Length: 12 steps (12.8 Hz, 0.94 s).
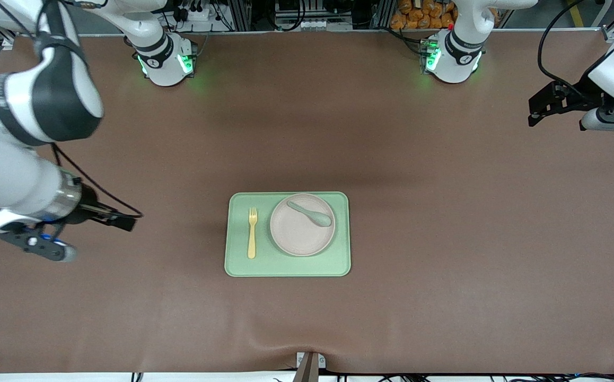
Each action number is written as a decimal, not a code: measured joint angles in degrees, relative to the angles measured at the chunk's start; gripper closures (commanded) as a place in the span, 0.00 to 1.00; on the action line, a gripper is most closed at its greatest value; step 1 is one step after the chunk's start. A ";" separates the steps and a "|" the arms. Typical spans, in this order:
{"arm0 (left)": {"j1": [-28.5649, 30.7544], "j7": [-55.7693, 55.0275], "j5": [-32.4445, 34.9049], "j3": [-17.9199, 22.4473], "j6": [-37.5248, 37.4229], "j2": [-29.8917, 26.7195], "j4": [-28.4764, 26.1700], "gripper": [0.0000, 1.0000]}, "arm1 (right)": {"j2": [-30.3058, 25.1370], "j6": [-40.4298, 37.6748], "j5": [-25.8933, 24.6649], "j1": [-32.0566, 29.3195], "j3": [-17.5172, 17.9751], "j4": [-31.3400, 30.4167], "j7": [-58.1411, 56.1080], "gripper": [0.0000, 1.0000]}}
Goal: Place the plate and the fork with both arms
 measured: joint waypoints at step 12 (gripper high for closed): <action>0.05 0.00 0.00 0.14 0.00 0.00 0.01 0.00 | -13.12 -4.45 5.43 -0.64 -9.86 -9.55 -24.07 0.00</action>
